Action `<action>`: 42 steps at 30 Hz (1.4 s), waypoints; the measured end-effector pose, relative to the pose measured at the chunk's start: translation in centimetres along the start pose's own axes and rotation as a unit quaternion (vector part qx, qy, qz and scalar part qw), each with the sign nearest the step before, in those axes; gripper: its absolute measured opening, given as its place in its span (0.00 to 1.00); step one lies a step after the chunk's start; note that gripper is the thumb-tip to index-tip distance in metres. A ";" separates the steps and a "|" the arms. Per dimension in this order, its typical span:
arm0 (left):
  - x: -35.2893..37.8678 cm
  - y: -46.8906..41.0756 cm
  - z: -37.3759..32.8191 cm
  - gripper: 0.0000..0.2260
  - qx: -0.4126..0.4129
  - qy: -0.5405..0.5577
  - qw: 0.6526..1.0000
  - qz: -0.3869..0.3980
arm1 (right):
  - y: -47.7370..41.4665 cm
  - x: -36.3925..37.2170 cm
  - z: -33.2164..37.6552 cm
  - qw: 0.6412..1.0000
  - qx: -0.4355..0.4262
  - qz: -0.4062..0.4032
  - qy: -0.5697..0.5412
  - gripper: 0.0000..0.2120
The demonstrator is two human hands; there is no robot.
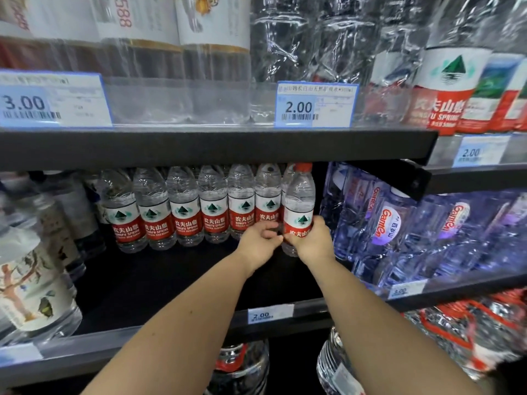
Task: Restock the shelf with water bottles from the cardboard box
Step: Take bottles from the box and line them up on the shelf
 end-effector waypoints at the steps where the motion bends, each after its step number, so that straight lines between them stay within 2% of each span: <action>1: -0.1 -0.1 0.0 0.15 0.009 -0.021 0.999 -0.026 | -0.4 -0.3 -0.3 1.000 0.008 -0.009 0.006 0.28; 4: -1.3 -0.4 0.8 0.13 0.035 -0.115 0.989 -0.090 | -1.4 -0.5 -0.9 1.000 0.015 -0.017 0.018 0.29; 9: -4.3 0.6 1.5 0.13 0.039 -0.320 0.936 -0.138 | -1.9 -0.4 -1.3 1.000 0.013 -0.010 0.023 0.30; 11: -5.4 1.6 1.0 0.13 0.047 -0.364 0.917 -0.158 | -0.9 -0.8 -0.8 0.999 0.011 -0.022 0.031 0.29; 14: -7.0 4.2 -0.3 0.13 0.055 -0.413 0.892 -0.174 | 1.3 -2.0 1.8 0.996 -0.036 -0.017 0.084 0.27; 17: -8.4 8.9 -2.7 0.12 0.075 -0.473 0.856 -0.193 | 4.4 -3.2 6.4 0.972 -0.120 0.096 0.177 0.25; 19: -9.3 12.9 -4.0 0.13 0.100 -0.521 0.818 -0.220 | 7.3 -3.9 9.7 0.936 -0.173 0.188 0.243 0.22; 21: -10.0 17.1 -3.7 0.14 0.112 -0.554 0.791 -0.235 | 11.1 -4.4 12.4 0.906 -0.216 0.231 0.283 0.20; 24: -10.6 23.1 0.3 0.13 0.120 -0.583 0.770 -0.230 | 18.3 -3.8 14.1 0.887 -0.250 0.257 0.290 0.18; 27: -10.3 28.4 7.9 0.15 0.115 -0.607 0.760 -0.202 | 26.5 -1.2 12.2 0.882 -0.242 0.301 0.272 0.18; 30: -9.6 32.5 17.5 0.16 0.053 -0.610 0.773 -0.167 | 34.6 1.5 8.1 0.885 -0.185 0.340 0.260 0.19; 33: -8.2 35.5 26.5 0.19 -0.067 -0.606 0.785 -0.110 | 41.3 3.5 3.5 0.878 -0.120 0.385 0.259 0.17; 36: -6.4 37.8 33.5 0.21 -0.213 -0.509 0.830 -0.088 | 46.3 5.2 -0.8 0.871 -0.028 0.420 0.254 0.20; 38: -5.1 38.9 37.2 0.22 -0.288 -0.440 0.845 -0.092 | 48.8 6.5 -3.4 0.869 0.035 0.431 0.240 0.19; 42: -4.0 39.8 42.3 0.26 -0.346 -0.435 0.827 -0.086 | 53.1 9.4 -6.5 0.862 0.070 0.445 0.231 0.14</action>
Point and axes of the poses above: each hand's wrist, its own y-axis away from the middle knuckle, its own x-axis out of the palm, z = x × y, the point moved 4 cm from there along -y, towards the middle knuckle, and after that the axes turned 14 degrees about -x, right-handed, at the moved point
